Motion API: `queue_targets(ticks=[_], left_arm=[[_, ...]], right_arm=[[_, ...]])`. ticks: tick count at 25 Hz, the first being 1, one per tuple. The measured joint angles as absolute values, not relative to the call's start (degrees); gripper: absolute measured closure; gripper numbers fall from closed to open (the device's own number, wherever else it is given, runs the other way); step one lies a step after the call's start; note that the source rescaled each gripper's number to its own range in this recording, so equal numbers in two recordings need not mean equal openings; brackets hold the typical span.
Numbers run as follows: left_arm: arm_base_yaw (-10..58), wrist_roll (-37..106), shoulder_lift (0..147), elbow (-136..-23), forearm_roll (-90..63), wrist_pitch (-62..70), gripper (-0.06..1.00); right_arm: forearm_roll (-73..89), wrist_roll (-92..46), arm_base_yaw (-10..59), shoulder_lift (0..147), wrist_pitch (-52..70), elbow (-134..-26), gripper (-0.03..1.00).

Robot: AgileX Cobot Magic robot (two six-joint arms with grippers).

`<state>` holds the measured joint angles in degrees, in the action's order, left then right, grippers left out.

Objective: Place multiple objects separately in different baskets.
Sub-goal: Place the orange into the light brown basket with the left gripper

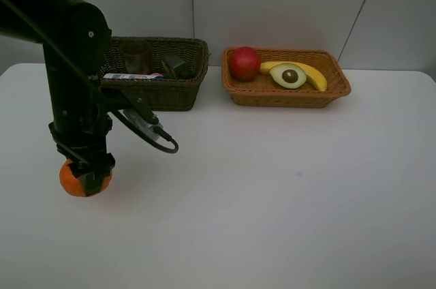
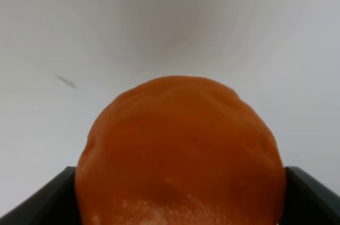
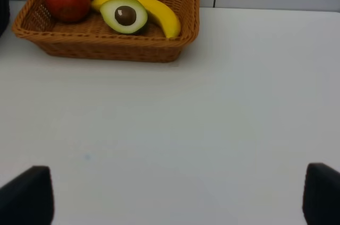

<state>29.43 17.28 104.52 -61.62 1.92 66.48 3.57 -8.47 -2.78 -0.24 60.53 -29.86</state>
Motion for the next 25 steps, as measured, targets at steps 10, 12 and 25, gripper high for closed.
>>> queue_targets(ticks=[10, 12, 25], left_arm=[[30.2, 17.3, 106.9, -78.8, -0.8, 69.1, 0.02], [31.1, 17.3, 108.2, -82.4, -1.6, 69.3, 0.02], [36.7, 17.8, 123.2, -110.8, -3.3, 69.6, 0.03]], right_arm=[[3.6, -8.5, -2.8, -0.2, 60.5, -29.9, -0.02], [3.6, -8.5, -2.8, -0.2, 60.5, -29.9, -0.02], [3.6, -8.5, -2.8, -0.2, 60.5, -29.9, -0.02]])
